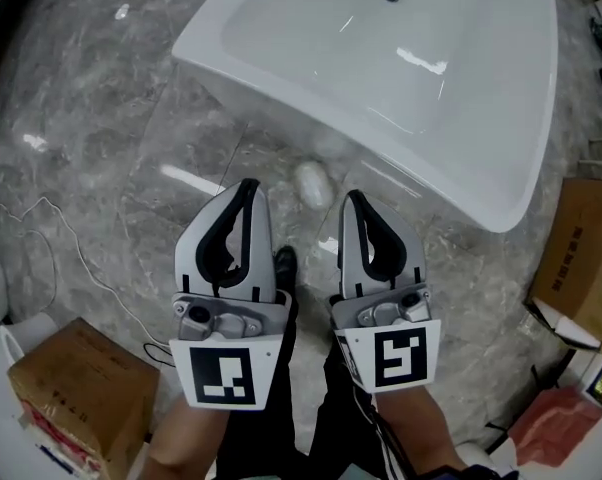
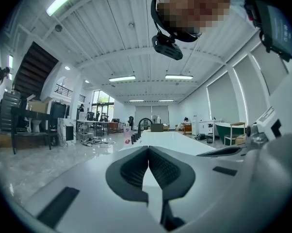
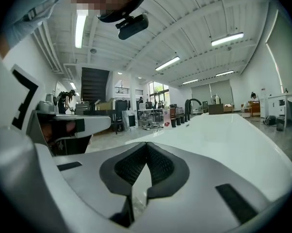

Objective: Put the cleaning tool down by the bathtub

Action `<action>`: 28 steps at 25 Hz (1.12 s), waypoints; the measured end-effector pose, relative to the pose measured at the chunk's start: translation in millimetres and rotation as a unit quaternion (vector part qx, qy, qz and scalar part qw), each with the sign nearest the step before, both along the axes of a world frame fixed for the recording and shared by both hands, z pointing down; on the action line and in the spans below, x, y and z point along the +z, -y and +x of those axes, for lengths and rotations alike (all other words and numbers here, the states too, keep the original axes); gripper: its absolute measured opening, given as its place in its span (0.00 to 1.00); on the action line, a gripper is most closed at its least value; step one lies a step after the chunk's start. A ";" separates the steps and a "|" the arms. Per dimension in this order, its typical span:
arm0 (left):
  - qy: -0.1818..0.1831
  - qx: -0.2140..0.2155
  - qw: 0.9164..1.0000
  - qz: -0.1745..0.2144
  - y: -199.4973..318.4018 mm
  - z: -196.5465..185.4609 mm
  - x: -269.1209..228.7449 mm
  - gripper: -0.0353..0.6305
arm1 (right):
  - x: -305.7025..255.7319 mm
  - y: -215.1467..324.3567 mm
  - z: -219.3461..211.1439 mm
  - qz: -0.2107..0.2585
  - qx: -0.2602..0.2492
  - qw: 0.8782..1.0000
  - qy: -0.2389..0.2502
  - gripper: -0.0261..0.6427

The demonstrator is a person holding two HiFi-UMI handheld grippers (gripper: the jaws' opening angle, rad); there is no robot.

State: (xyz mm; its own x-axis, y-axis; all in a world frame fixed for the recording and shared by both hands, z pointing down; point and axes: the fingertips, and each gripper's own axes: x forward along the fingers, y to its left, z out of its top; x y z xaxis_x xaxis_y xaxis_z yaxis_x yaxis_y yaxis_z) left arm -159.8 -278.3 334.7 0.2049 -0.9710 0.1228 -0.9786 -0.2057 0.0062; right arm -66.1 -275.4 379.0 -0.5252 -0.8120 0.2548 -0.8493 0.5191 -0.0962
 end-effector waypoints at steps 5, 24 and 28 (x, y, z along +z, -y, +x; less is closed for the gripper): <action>0.008 0.002 1.000 0.017 -7.8 9.1 -19.6 0.08 | -23.9 -5.5 8.2 0.019 0.001 1.000 -0.001 0.06; 0.007 0.020 1.000 -0.001 -6.9 24.7 10.1 0.08 | -4.4 5.8 27.0 0.013 0.018 1.000 -0.015 0.06; 0.008 0.023 1.000 -0.002 -6.5 24.7 11.1 0.08 | -3.1 4.8 25.3 0.013 0.019 1.000 -0.014 0.06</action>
